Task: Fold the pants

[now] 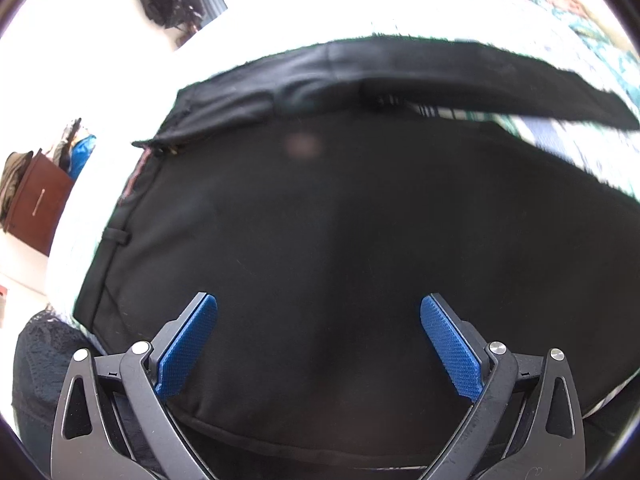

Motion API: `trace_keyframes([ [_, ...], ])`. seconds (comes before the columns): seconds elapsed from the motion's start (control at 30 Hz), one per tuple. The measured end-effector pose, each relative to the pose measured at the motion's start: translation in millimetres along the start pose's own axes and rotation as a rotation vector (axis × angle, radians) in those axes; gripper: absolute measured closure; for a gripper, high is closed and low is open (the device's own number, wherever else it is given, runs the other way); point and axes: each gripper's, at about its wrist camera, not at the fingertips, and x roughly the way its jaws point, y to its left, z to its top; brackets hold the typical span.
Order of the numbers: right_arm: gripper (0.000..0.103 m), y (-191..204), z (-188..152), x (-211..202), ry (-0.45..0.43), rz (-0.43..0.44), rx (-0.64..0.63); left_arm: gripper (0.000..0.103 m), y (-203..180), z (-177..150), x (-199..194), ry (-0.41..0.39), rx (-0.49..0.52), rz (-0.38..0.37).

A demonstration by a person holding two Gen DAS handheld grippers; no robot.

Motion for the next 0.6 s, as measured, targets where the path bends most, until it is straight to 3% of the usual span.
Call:
trace_keyframes([
  [0.17, 0.012, 21.6, -14.9, 15.2, 0.014, -0.01, -0.154, 0.0, 7.5, -4.3, 1.2, -0.011, -0.027, -0.035],
  [0.6, 0.012, 18.9, -11.8, 22.0, 0.031, 0.024, -0.134, 0.0, 8.3, -4.8, 10.1, -0.001, -0.054, -0.053],
])
